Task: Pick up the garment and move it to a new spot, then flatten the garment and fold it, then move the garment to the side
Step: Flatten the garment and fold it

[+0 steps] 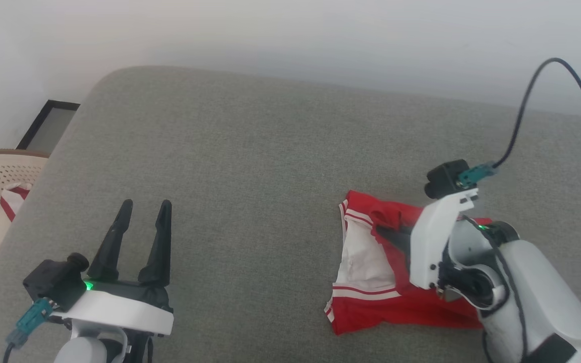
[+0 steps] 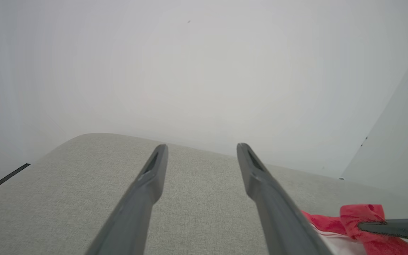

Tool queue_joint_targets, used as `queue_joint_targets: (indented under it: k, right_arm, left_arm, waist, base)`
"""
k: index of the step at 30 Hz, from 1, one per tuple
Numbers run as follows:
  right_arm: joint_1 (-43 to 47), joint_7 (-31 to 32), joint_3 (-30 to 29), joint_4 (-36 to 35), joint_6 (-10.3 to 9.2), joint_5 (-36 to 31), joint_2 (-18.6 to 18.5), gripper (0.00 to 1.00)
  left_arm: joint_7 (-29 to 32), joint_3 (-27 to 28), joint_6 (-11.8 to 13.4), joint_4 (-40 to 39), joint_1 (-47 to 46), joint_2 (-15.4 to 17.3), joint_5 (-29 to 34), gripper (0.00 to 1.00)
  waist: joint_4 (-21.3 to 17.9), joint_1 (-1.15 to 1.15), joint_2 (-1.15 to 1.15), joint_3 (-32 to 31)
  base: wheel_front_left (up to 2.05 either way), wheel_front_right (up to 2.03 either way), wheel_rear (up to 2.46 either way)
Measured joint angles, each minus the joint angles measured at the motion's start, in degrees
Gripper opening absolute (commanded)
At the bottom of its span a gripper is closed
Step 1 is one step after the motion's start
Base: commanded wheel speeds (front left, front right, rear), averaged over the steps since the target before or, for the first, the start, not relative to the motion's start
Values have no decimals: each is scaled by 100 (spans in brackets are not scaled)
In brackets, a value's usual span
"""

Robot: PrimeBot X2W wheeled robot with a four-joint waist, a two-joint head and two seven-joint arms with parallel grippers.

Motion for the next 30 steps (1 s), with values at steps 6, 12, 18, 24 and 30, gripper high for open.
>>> queue_joint_targets:
  k: [6, 12, 18, 24, 30]
  right_arm:
    - [-294, -419, 328, 502, 0, -80, 81, 100]
    - [-415, -641, 510, 570, 0, 203, -73, 100]
    - [-415, -1017, 434, 287, 0, 314, -412, 100]
    - [-272, -1760, 204, -11, 0, 179, -781, 100]
    - [93, -2713, -22, -157, 0, -75, -1073, 100]
  left_arm:
    - [0, 13, 0, 40, -38, -2, -13, 100]
    - [0, 177, 0, 27, 20, 20, -29, 100]
    - [0, 324, 0, -24, 130, 51, -27, 100]
    - [0, 469, 0, -67, 239, 124, -29, 100]
    - [0, 645, 0, -107, 446, 170, 8, 100]
  waist:
    - [33, 0, 0, 13]
    - [-124, 0, 0, -36]
    - [-389, 0, 0, -86]
    - [-712, 0, 0, -140]
    - [-1062, 0, 0, -228]
  base:
    - [0, 0, 0]
    - [0, 0, 0]
    - [0, 0, 0]
    - [0, 0, 0]
    - [0, 0, 0]
